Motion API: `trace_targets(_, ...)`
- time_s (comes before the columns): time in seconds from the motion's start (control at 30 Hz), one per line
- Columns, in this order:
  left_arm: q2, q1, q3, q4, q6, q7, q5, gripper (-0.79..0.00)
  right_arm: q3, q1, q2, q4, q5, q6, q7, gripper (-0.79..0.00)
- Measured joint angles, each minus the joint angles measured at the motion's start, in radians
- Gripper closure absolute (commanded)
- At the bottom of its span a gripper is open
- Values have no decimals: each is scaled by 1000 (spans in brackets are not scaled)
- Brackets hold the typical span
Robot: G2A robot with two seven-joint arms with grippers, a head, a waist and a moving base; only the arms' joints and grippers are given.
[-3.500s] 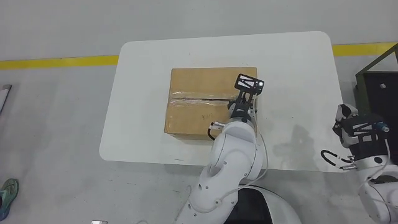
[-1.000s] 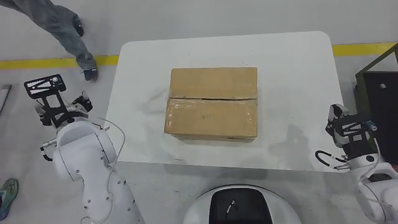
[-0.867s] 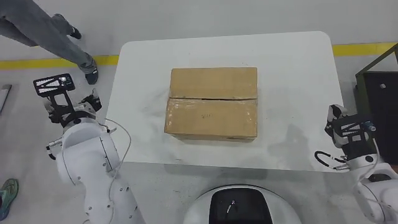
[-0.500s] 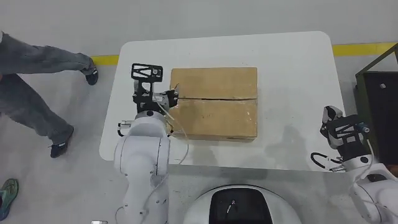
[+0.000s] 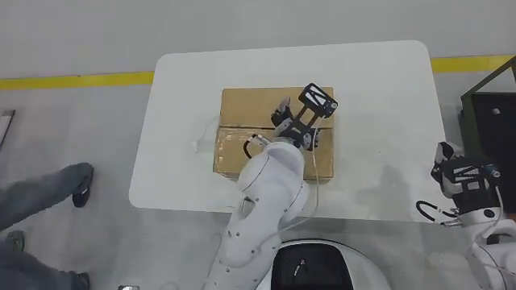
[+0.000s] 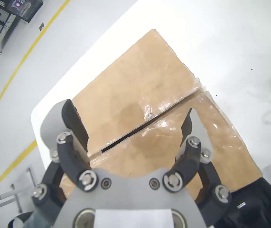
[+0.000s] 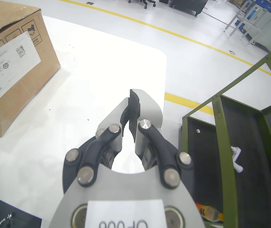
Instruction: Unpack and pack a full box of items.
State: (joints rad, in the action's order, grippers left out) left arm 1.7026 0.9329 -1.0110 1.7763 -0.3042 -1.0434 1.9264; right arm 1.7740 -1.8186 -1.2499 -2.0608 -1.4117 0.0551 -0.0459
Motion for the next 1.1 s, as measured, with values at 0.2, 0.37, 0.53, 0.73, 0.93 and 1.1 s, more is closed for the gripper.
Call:
trace_targets(0.2, -6, 0, -6, -20, -51, -22, 50, -785, -1, -2, -2, 3, 4, -2, 3, 0)
trace_targets(0.37, -10, -11, -1, -64, -81, -20, 111, -785, -6, 9, -3, 6, 2, -2, -1, 0)
trace_targets(0.53, -14, -19, 3, -106, -82, 16, 189, -785, -4, 16, -3, 8, -1, -1, -3, 0)
trace_targets(0.73, -20, -33, 2, -128, -79, 71, 285, -785, -2, 19, -4, 13, 2, 0, -6, 0)
trace_targets(0.93, -23, -27, -8, -126, -40, 134, 336, -185, -4, 19, -5, 16, -2, -1, -9, 0)
trace_targets(1.1, -18, -15, -21, -109, -12, 160, 290, 0, -4, 19, -6, 17, -6, -1, -12, 0)
